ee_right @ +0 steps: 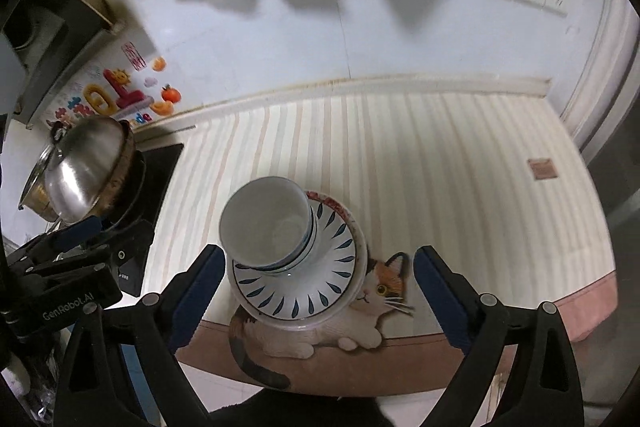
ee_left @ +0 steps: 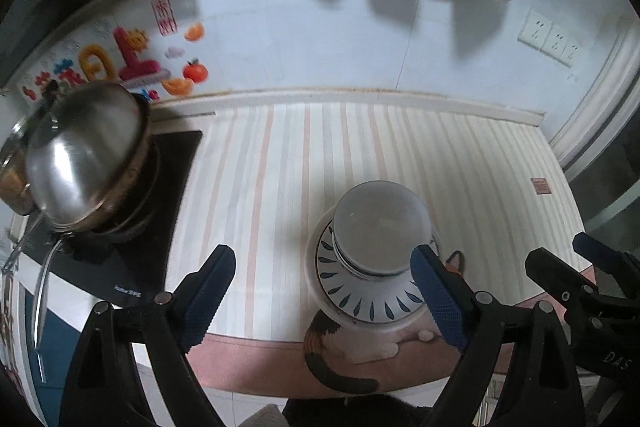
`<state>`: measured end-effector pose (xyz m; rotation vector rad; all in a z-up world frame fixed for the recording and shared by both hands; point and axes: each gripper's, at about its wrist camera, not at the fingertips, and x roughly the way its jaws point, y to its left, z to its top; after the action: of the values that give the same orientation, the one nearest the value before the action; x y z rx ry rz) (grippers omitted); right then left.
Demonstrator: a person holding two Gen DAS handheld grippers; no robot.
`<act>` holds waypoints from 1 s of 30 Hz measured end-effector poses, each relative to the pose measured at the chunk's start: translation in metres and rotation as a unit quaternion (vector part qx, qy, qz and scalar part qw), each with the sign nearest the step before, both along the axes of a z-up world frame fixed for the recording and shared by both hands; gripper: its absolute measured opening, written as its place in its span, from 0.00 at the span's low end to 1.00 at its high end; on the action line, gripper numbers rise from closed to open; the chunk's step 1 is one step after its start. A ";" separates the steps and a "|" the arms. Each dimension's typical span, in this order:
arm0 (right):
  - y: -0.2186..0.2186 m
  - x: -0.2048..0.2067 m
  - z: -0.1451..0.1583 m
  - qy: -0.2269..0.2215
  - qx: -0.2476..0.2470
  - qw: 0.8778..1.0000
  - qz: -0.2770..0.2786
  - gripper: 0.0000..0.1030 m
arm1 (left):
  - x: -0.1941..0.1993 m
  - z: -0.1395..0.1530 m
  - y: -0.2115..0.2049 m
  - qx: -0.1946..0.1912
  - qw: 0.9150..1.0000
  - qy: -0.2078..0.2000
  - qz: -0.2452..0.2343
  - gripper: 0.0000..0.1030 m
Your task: Organize plates and bowls
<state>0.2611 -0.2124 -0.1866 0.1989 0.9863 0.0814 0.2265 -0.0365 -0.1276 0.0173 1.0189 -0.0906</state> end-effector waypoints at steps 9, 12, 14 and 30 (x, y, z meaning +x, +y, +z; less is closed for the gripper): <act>0.002 -0.084 0.051 -0.053 -0.003 0.998 0.022 0.95 | -0.084 0.041 0.002 0.007 0.999 -0.046 0.021 0.87; 0.001 -0.119 0.063 -0.062 0.002 0.998 0.031 0.95 | -0.117 0.052 0.003 0.011 0.998 -0.060 0.031 0.87; 0.001 -0.140 0.070 -0.071 0.001 0.997 0.032 0.95 | -0.138 0.057 0.004 0.014 0.997 -0.065 0.039 0.87; 0.007 -0.269 0.119 -0.131 -0.039 0.991 0.004 0.95 | -0.231 0.090 0.015 0.004 0.994 -0.100 0.035 0.87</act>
<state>-0.0079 -0.2053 -0.0671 0.1100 0.7278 0.0741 -0.0043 -0.0216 -0.0374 -0.0015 0.8181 -0.0195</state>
